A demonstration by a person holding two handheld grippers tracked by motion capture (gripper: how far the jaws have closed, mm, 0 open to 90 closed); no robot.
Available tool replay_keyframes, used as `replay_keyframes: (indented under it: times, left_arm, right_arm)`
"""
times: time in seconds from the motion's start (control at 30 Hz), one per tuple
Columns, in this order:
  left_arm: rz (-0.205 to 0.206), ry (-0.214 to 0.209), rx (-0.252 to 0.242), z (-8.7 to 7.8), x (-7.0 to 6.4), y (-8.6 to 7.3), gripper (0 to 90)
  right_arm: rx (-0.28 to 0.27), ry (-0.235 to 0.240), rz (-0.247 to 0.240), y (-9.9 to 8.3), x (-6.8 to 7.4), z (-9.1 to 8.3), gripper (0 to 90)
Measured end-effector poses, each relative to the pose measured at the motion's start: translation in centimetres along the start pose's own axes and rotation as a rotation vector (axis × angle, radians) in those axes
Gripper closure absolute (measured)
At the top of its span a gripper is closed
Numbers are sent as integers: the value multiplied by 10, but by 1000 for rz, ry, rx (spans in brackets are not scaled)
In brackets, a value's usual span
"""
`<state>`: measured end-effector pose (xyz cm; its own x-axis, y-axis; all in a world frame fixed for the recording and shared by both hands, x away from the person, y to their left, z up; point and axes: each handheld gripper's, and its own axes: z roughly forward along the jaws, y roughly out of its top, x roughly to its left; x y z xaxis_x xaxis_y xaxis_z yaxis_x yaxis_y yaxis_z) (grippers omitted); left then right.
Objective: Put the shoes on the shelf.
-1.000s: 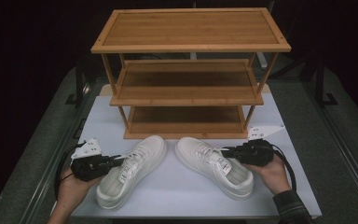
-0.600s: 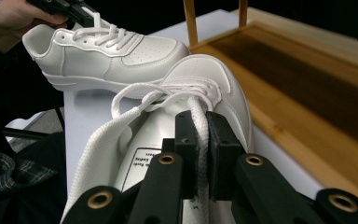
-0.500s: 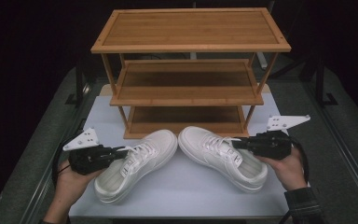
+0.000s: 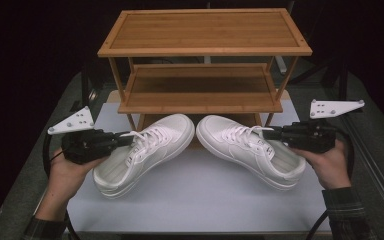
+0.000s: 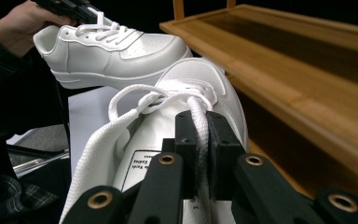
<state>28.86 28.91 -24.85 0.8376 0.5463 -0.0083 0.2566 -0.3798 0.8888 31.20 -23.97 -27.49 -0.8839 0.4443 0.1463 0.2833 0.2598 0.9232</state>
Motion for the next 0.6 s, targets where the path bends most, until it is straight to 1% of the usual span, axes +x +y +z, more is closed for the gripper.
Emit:
replay_keyframes:
  times: [0.07, 0.1, 0.13, 0.17, 0.2, 0.23, 0.3, 0.33, 0.4, 0.47, 0.5, 0.6]
  left_arm:
    - [4, -13, -5, -1, 3, 9, 842]
    - [10, -16, -4, -2, 6, 18, 842]
    - [10, -16, -4, -2, 6, 18, 842]
    - [18, -15, -10, -2, 9, 25, 842]
    - [18, -15, -10, -2, 9, 25, 842]
    - [27, -8, -12, -2, 12, 34, 842]
    - [26, -10, -18, -2, 15, 40, 842]
    - [26, -10, -18, -2, 15, 40, 842]
    - [22, -15, -38, 1, 21, 50, 842]
    - [22, -17, -41, 2, 22, 52, 842]
    - [24, -7, -33, 6, 25, 59, 842]
    - [28, 10, -20, 15, 30, 68, 842]
  right_arm:
    - [-8, 4, -3, 7, -2, -4, 844]
    - [-17, 3, -1, 13, -5, -6, 844]
    - [-17, 3, -1, 13, -5, -6, 844]
    - [-24, 0, -5, 18, -7, -9, 844]
    - [-28, -4, -5, 21, -9, -10, 844]
    - [-30, -6, -5, 24, -10, -12, 844]
    - [-40, -5, -3, 29, -14, -15, 844]
    - [-45, -3, -2, 31, -14, -16, 844]
    - [-57, 1, 1, 35, -17, -19, 844]
    - [-67, -4, 2, 38, -19, -20, 844]
    - [-70, -16, 4, 43, -22, -22, 844]
    - [-61, -38, 3, 52, -29, -22, 843]
